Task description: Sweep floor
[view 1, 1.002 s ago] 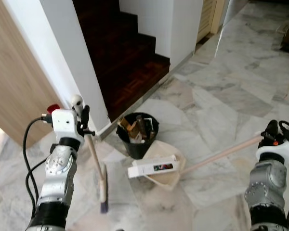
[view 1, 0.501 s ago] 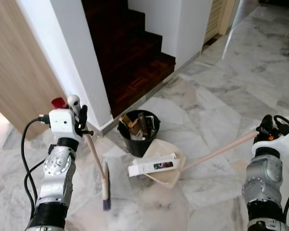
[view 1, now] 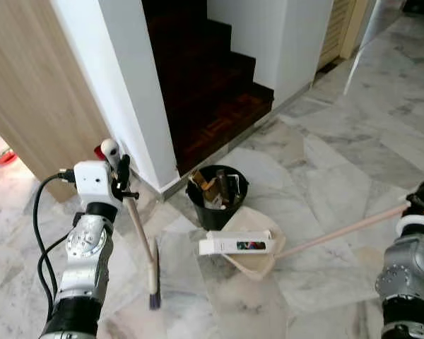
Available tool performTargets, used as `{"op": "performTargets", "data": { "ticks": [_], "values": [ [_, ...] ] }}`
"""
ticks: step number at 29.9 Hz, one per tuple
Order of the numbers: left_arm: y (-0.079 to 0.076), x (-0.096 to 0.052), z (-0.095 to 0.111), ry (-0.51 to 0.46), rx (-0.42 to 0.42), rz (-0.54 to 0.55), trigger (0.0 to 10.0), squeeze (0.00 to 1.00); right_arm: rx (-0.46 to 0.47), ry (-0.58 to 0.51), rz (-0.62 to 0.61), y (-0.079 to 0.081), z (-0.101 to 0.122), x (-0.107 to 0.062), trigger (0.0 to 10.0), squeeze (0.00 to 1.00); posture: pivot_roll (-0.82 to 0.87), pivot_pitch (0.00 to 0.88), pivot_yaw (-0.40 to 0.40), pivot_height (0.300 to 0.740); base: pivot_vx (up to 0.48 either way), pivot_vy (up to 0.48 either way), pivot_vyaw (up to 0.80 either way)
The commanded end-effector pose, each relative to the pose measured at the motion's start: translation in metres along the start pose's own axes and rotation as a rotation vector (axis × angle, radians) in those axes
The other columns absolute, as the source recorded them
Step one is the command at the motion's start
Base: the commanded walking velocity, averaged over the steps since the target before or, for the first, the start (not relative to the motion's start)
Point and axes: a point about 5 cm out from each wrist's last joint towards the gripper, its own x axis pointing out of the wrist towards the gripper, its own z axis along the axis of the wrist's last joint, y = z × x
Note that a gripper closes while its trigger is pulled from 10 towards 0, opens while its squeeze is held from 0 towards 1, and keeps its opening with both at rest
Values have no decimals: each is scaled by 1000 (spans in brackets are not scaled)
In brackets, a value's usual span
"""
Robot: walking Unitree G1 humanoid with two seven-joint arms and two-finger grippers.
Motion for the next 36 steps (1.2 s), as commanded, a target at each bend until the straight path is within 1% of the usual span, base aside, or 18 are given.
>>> {"op": "performTargets", "data": {
  "ticks": [1,3,7,8,12,18,20,22,23,24,25,26,27,31,32,33,36],
  "values": [
    [3,2,8,-41,17,7,10000,0,25,-59,-7,3,12,6,10000,0,43,43,45,740,0,0,0],
    [5,2,8,-41,19,9,10000,0,31,-69,-19,0,16,8,10000,0,44,47,44,740,0,0,0],
    [6,2,8,-40,21,13,10000,0,15,-105,-44,-5,23,9,10000,0,43,49,44,740,0,0,0],
    [6,2,8,-40,21,13,10000,0,11,-119,-67,-10,26,10,10000,0,41,52,44,740,0,0,0],
    [5,2,8,-40,20,13,10000,0,3,-125,-90,-16,28,10,10000,0,41,52,44,740,0,0,0],
    [4,3,8,-41,16,10,10000,0,-2,-165,-138,-20,33,7,10000,0,37,55,46,740,0,0,0],
    [5,3,8,-42,17,11,10000,0,-16,-226,-230,-29,43,6,10000,0,38,63,50,740,0,0,0],
    [5,3,8,-42,18,11,10000,0,-14,-233,-242,-30,44,6,10000,0,38,63,50,740,0,0,0],
    [5,3,8,-42,18,12,10000,0,-4,-238,-256,-31,45,6,10000,0,38,63,50,740,0,0,0],
    [5,3,8,-42,18,11,10000,0,17,-240,-303,-36,46,5,10000,0,38,62,50,740,0,0,0],
    [5,3,8,-41,17,11,10000,0,47,-238,-346,-40,46,5,10000,0,38,62,50,740,0,0,0],
    [5,3,8,-42,17,9,10000,0,99,-230,-409,-48,45,4,10000,0,38,61,50,740,0,0,0],
    [5,3,8,-42,17,9,10000,0,99,-230,-409,-48,45,4,10000,0,38,61,50,740,0,0,0],
    [4,3,8,-43,15,7,10000,0,180,-194,-437,-55,40,4,10000,0,38,61,50,740,0,0,0],
    [4,4,8,-44,15,7,10000,0,219,-186,-455,-58,39,3,10000,0,38,61,50,740,0,0,0],
    [4,4,8,-45,15,7,10000,0,235,-182,-461,-60,38,3,10000,0,38,61,50,740,0,0,0],
    [4,4,8,-45,15,7,10000,0,263,-174,-478,-63,37,3,10000,0,37,51,50,740,0,0,0]
  ]
}}
